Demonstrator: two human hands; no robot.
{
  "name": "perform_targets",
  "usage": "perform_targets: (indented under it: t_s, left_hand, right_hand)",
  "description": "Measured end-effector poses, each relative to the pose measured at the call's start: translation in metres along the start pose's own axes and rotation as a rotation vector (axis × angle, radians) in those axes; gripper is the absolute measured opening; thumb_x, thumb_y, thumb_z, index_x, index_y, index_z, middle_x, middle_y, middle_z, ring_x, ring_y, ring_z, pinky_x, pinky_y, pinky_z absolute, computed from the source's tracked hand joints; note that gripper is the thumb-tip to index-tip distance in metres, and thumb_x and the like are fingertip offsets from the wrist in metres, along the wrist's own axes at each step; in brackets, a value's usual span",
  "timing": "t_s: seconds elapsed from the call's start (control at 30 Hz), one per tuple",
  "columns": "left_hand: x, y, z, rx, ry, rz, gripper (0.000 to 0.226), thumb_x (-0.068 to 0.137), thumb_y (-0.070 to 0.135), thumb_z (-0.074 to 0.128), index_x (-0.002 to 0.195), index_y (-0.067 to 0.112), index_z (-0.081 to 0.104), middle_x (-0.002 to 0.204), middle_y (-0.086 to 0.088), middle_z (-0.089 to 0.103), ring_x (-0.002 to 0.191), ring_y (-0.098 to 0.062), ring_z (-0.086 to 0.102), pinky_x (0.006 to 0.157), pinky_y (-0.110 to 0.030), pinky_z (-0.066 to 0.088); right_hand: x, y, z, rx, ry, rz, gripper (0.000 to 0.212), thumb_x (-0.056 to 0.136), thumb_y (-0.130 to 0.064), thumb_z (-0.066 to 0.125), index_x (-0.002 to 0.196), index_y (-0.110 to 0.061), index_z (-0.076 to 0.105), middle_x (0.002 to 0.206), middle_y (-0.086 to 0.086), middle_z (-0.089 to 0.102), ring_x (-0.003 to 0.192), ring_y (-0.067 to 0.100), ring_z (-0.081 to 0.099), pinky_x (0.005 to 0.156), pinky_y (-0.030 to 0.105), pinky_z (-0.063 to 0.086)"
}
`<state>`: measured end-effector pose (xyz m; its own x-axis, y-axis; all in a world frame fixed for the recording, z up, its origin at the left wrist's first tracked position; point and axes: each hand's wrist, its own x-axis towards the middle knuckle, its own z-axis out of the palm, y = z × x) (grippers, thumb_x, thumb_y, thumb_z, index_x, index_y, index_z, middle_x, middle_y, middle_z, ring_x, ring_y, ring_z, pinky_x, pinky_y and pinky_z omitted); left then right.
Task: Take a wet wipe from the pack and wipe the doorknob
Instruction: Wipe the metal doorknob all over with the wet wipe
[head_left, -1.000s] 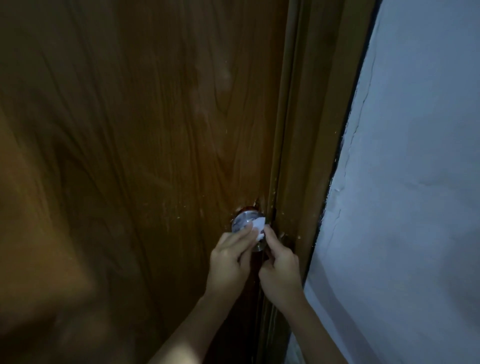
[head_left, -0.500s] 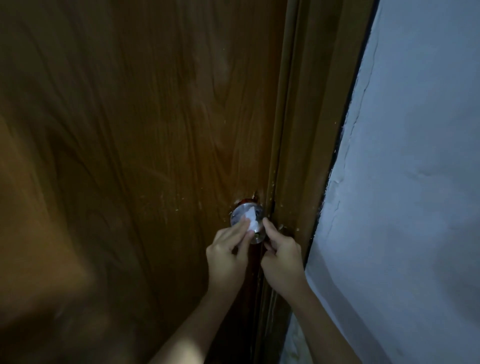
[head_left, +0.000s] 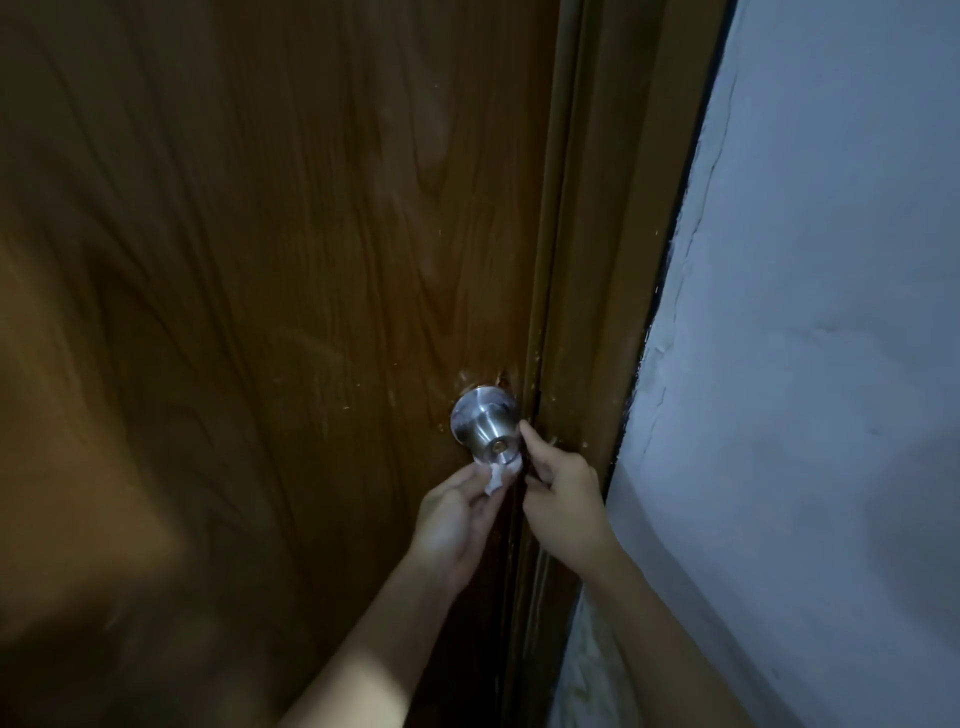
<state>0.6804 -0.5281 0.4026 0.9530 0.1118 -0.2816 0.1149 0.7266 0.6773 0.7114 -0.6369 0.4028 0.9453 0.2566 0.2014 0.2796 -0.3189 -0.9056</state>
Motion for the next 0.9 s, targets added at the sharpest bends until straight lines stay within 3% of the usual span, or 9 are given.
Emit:
perform_targets:
  t_s: [0.1, 0.2, 0.33, 0.4, 0.53, 0.63, 0.7, 0.77, 0.9]
  left_hand:
    - [0.004, 0.006, 0.000, -0.102, 0.099, 0.005, 0.018, 0.091, -0.001, 0.044, 0.097, 0.000, 0.061, 0.101, -0.017, 0.066, 0.101, -0.023, 0.062, 0.088, -0.031, 0.048]
    - [0.001, 0.005, 0.006, -0.137, -0.030, -0.076, 0.023, 0.090, -0.006, 0.039, 0.103, -0.009, 0.058, 0.106, -0.024, 0.065, 0.107, -0.028, 0.061, 0.087, -0.034, 0.049]
    - [0.005, 0.006, 0.009, -0.238, 0.080, -0.081, 0.022, 0.091, -0.005, 0.039, 0.105, -0.010, 0.055, 0.112, -0.026, 0.060, 0.112, -0.030, 0.057, 0.091, -0.033, 0.049]
    - [0.006, 0.003, 0.015, -0.227, 0.063, -0.101, 0.029, 0.090, -0.007, 0.038, 0.115, -0.010, 0.051, 0.123, -0.026, 0.055, 0.117, -0.032, 0.054, 0.090, -0.031, 0.049]
    - [-0.002, 0.003, 0.023, -0.305, -0.055, -0.166, 0.029, 0.086, -0.012, 0.037, 0.107, -0.011, 0.056, 0.108, -0.027, 0.062, 0.107, -0.031, 0.059, 0.087, -0.033, 0.054]
    - [-0.008, 0.005, 0.013, -0.088, -0.097, -0.129, 0.024, 0.086, -0.006, 0.041, 0.093, -0.005, 0.064, 0.101, -0.021, 0.069, 0.100, -0.025, 0.064, 0.079, -0.030, 0.058]
    - [-0.012, 0.004, 0.006, 0.127, -0.102, -0.080, 0.025, 0.089, 0.002, 0.042, 0.093, 0.002, 0.067, 0.099, -0.015, 0.073, 0.097, -0.022, 0.065, 0.082, -0.031, 0.053]
    - [-0.014, 0.003, 0.001, 0.270, -0.113, -0.046, 0.026, 0.092, 0.007, 0.041, 0.098, 0.003, 0.066, 0.099, -0.015, 0.072, 0.095, -0.022, 0.066, 0.083, -0.031, 0.051]
    - [-0.015, 0.003, -0.007, 0.426, -0.032, -0.053, 0.021, 0.090, 0.013, 0.049, 0.103, 0.005, 0.064, 0.100, -0.013, 0.070, 0.093, -0.020, 0.065, 0.080, -0.029, 0.052]
  right_hand:
    - [0.000, 0.001, -0.002, 0.003, -0.003, -0.010, 0.063, 0.084, 0.014, 0.041, 0.139, -0.015, 0.032, 0.135, 0.009, 0.051, 0.111, 0.004, 0.047, 0.075, -0.001, 0.040]
    - [0.001, 0.003, -0.003, -0.026, 0.006, -0.038, 0.060, 0.085, 0.010, 0.044, 0.139, -0.015, 0.033, 0.134, 0.013, 0.052, 0.118, 0.013, 0.050, 0.092, 0.014, 0.041]
    - [0.003, 0.003, -0.002, -0.038, 0.016, -0.038, 0.060, 0.085, 0.012, 0.043, 0.138, -0.016, 0.035, 0.134, 0.011, 0.052, 0.103, 0.004, 0.049, 0.065, -0.001, 0.043]
    - [0.003, 0.003, -0.003, -0.038, 0.026, -0.050, 0.058, 0.086, 0.011, 0.045, 0.137, -0.014, 0.037, 0.132, 0.012, 0.053, 0.103, 0.004, 0.050, 0.067, -0.002, 0.043]
    - [0.001, 0.001, -0.008, -0.039, 0.063, -0.073, 0.050, 0.086, 0.008, 0.048, 0.133, -0.009, 0.044, 0.126, 0.009, 0.057, 0.108, 0.005, 0.050, 0.076, -0.008, 0.036]
    - [-0.008, -0.001, -0.006, 0.022, 0.109, -0.032, 0.040, 0.091, -0.001, 0.046, 0.130, -0.011, 0.048, 0.114, -0.002, 0.058, 0.103, 0.003, 0.052, 0.072, -0.006, 0.038]
    - [-0.017, 0.000, -0.002, 0.180, 0.092, -0.015, 0.031, 0.092, -0.010, 0.046, 0.117, -0.020, 0.062, 0.110, -0.005, 0.067, 0.101, 0.008, 0.061, 0.079, 0.010, 0.048]
    - [-0.028, 0.000, 0.005, 0.300, 0.071, -0.022, 0.029, 0.093, -0.014, 0.047, 0.093, -0.031, 0.071, 0.089, 0.000, 0.075, 0.087, 0.011, 0.068, 0.074, 0.026, 0.055]
    - [-0.037, 0.001, 0.017, 0.147, 0.158, -0.116, 0.017, 0.087, -0.014, 0.059, 0.096, -0.024, 0.070, 0.078, -0.008, 0.073, 0.079, 0.002, 0.069, 0.069, 0.020, 0.055]
